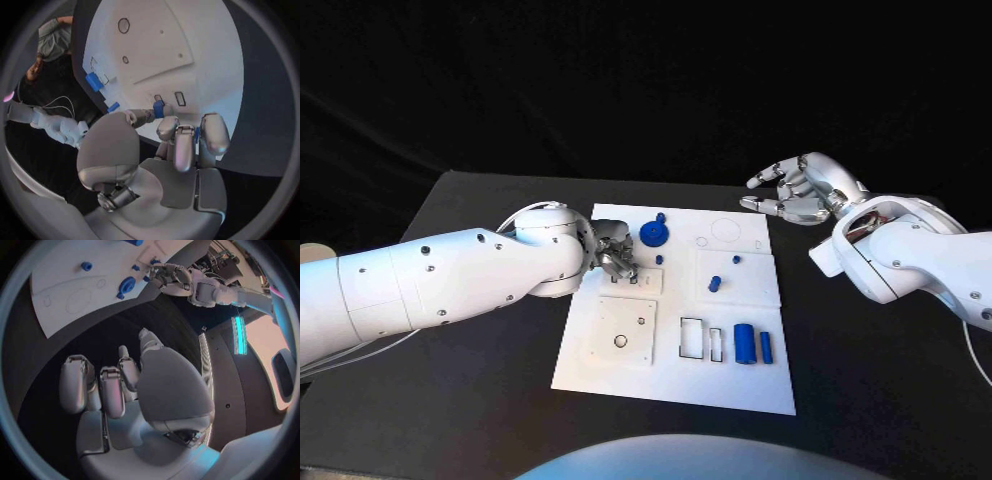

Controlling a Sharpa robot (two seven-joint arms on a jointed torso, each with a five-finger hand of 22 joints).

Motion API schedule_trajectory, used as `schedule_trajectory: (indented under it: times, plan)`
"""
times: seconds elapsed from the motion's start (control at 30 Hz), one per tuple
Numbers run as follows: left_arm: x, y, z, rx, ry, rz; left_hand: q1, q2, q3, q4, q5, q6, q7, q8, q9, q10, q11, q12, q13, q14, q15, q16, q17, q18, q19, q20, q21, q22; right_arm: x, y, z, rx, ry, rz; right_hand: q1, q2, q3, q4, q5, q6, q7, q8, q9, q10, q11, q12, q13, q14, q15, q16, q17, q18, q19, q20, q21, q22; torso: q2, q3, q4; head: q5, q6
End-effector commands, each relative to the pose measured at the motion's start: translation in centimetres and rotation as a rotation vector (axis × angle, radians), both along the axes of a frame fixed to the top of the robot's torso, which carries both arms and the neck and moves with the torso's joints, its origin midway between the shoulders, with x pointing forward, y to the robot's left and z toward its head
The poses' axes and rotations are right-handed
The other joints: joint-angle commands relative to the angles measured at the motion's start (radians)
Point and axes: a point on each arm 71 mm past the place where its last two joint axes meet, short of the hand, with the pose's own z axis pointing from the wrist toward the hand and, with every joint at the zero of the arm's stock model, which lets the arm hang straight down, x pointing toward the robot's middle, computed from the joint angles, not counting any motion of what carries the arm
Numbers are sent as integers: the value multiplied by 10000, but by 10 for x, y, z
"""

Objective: Assemble the parts on the task board

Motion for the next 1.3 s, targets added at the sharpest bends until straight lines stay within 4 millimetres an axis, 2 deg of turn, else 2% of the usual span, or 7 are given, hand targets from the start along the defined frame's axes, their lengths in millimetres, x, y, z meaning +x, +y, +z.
schedule_trajectory:
  times: [0.03,0.4,0.57,1.3]
  plan:
    - [-2,-1,-3,263,75,-209,37,-18,2159,-2098,27,103,-29,-25,0,55,-9,47,8,830,-57,40,1878,-158,61,6,69,11,0,0,2,49,-292,13,-78,21,24,17,35,-54,-43,36,-2,-48,-35,-13,5,757,-44,-28,1371,115,-28,-20,-4,969,-3,-3,-10,-25,-30]
    - [-5,-3,-5,399,262,-339,27,-16,2164,-2094,39,110,-31,-26,1,60,-11,46,8,830,-59,40,1878,-158,61,4,68,8,0,0,1,62,-298,-1,-95,26,23,21,45,-54,-43,41,-2,-47,-35,-11,6,757,-44,-27,1372,114,-23,-21,2,974,2,8,-6,-57,3]
    - [-6,-3,-6,478,362,-408,21,-16,2167,-2093,45,112,-32,-27,2,54,-12,38,-7,831,-60,41,1881,-159,64,3,69,12,0,0,1,57,-284,-3,-95,26,23,21,45,-54,-43,41,-2,-47,-35,-11,6,757,-44,-27,1372,114,-23,-21,2,974,0,9,-4,-76,-58]
    - [-7,-1,-8,473,597,-385,-46,-7,2179,-2064,68,136,-41,-32,7,72,-19,29,-13,831,-67,39,1877,-171,93,1,86,63,0,-1,1,34,-211,-27,-165,38,16,26,70,-55,-45,60,-3,-55,-36,-19,-8,754,-45,-35,1355,118,-30,-22,-18,964,4,2,-4,-39,-121]
